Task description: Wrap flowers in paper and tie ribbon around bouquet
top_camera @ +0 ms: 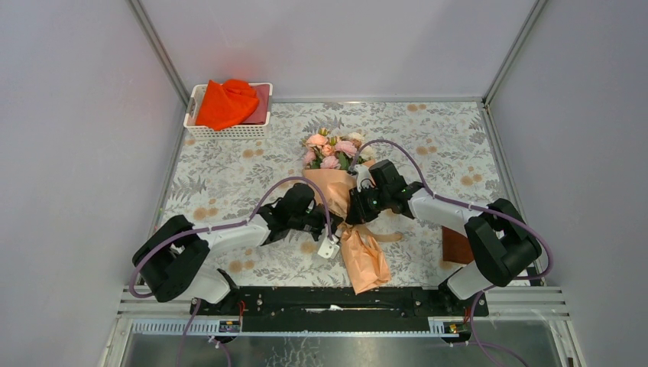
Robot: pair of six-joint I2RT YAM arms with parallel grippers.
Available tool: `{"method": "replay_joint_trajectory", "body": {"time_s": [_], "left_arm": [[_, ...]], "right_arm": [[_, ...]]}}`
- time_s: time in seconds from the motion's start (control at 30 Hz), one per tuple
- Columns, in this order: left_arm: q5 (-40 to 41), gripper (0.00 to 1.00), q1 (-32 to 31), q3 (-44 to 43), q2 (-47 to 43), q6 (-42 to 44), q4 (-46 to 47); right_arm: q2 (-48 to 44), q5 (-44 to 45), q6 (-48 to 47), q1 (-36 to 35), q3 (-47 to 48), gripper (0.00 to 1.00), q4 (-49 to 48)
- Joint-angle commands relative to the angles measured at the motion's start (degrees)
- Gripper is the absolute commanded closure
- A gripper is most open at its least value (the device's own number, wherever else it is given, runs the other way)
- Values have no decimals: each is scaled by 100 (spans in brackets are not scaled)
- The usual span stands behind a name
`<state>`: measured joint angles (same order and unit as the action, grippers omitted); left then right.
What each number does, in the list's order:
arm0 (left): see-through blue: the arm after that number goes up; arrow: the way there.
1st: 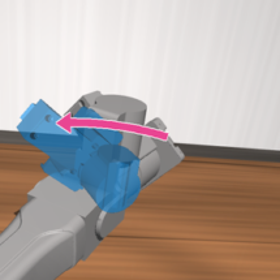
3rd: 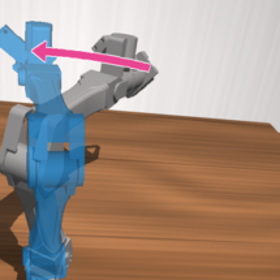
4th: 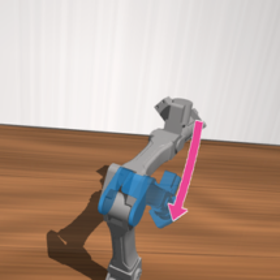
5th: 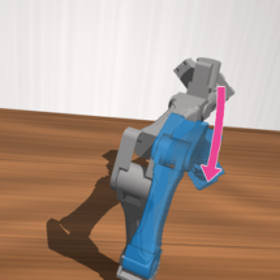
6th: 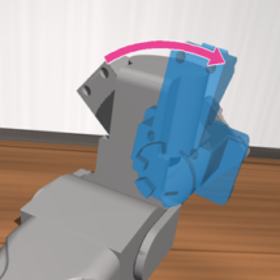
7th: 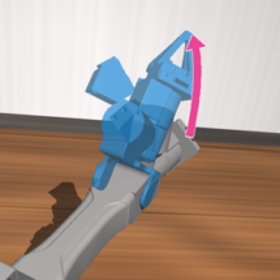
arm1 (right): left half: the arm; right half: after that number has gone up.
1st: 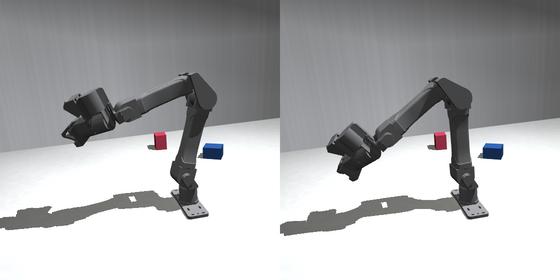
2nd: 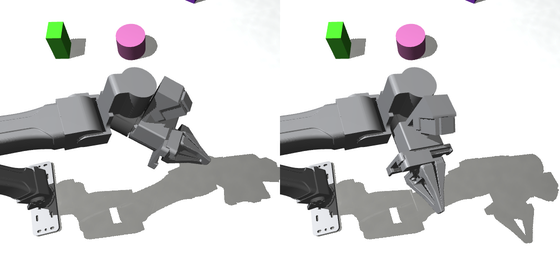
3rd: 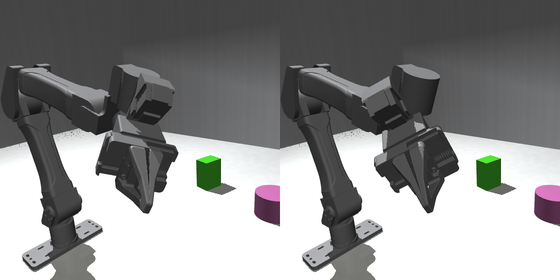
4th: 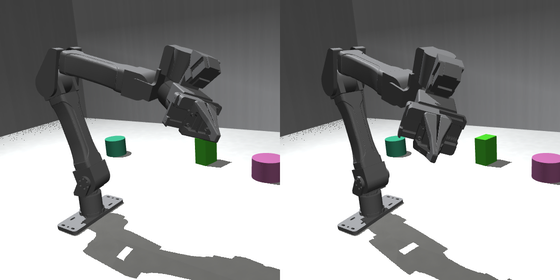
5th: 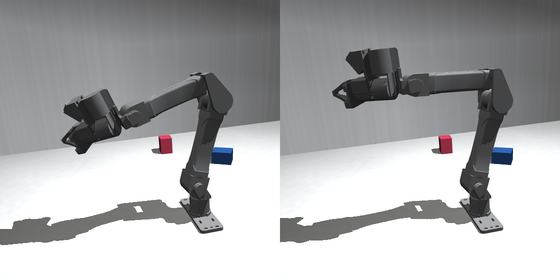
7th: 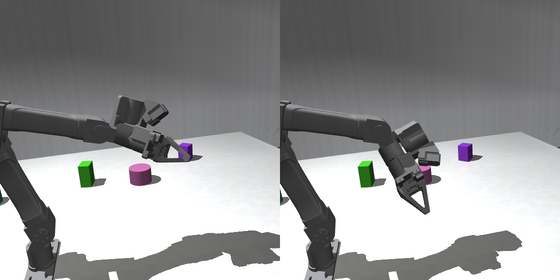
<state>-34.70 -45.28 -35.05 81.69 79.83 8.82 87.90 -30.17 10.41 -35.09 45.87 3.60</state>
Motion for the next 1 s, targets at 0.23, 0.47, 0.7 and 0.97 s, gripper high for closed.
{"method": "replay_joint_trajectory", "body": {"time_s": [0.23,0.47,0.7,0.97], "left_arm": [[-35,100,55,-96,-219,70,-527],[-175,100,54,-98,-303,-21,-681],[-132,100,50,-29,-271,-145,-599],[85,100,92,53,-247,-242,-504]], "right_arm": [[-173,403,-125,8,273,94,195],[-176,425,-109,3,368,96,168],[-273,-391,-143,4,562,96,200],[-484,-287,-812,50,604,93,1192]]}}
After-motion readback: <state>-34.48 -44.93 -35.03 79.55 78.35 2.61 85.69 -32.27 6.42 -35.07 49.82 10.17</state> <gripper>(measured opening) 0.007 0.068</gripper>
